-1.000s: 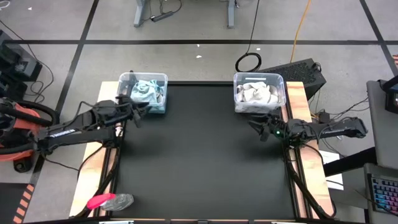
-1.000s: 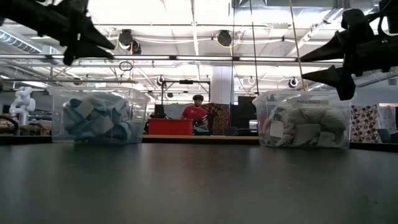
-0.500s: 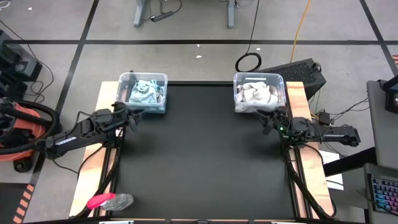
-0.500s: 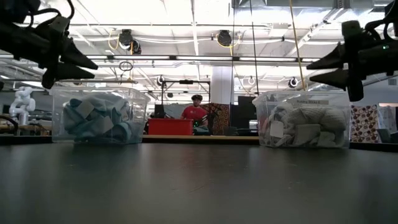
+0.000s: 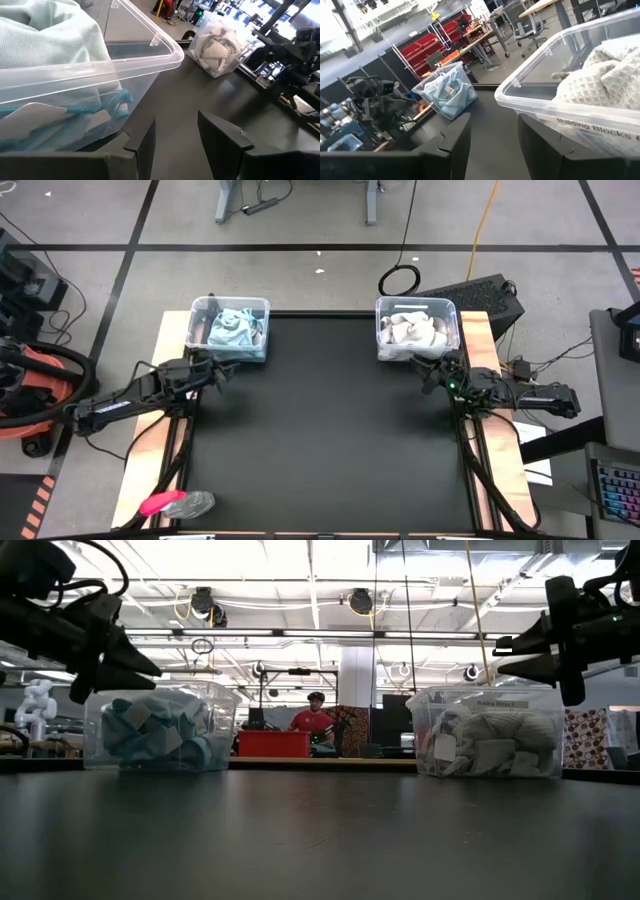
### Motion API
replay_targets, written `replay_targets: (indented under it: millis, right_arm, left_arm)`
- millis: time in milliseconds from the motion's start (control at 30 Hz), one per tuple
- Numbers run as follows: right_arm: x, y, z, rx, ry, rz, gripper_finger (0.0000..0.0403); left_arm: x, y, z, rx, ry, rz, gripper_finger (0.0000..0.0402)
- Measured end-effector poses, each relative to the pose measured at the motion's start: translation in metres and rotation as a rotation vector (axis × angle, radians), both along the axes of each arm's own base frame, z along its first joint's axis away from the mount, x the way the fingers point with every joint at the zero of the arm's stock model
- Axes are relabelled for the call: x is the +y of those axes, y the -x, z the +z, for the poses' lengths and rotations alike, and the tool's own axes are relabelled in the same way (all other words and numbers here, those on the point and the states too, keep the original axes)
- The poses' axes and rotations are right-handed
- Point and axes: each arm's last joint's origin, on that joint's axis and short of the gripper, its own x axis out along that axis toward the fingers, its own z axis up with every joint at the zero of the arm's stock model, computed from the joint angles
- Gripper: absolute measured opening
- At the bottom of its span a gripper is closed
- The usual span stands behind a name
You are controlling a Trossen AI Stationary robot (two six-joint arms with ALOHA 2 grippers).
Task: Sort microfiber towel by color & place in baskets
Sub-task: Return to Home Position
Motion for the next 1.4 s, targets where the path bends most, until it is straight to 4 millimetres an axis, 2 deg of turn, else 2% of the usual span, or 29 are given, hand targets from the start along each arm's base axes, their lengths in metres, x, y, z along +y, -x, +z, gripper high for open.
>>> replay_targets:
  millis: [167,1400]
  right_arm:
    - [0.0000,0.0000,0.0001,0.031,0.044,0.003,0.0153]
    - [0.0000,0.0000,0.0003,0.028,0.040,0.002,0.0153]
  left_arm:
    - [0.0000,0.0000,-0.0001,0.005,-0.008,-0.002,0.0153]
    - [-0.0002,-0.0001,-0.0005,0.007,-0.003,-0.010,0.0153]
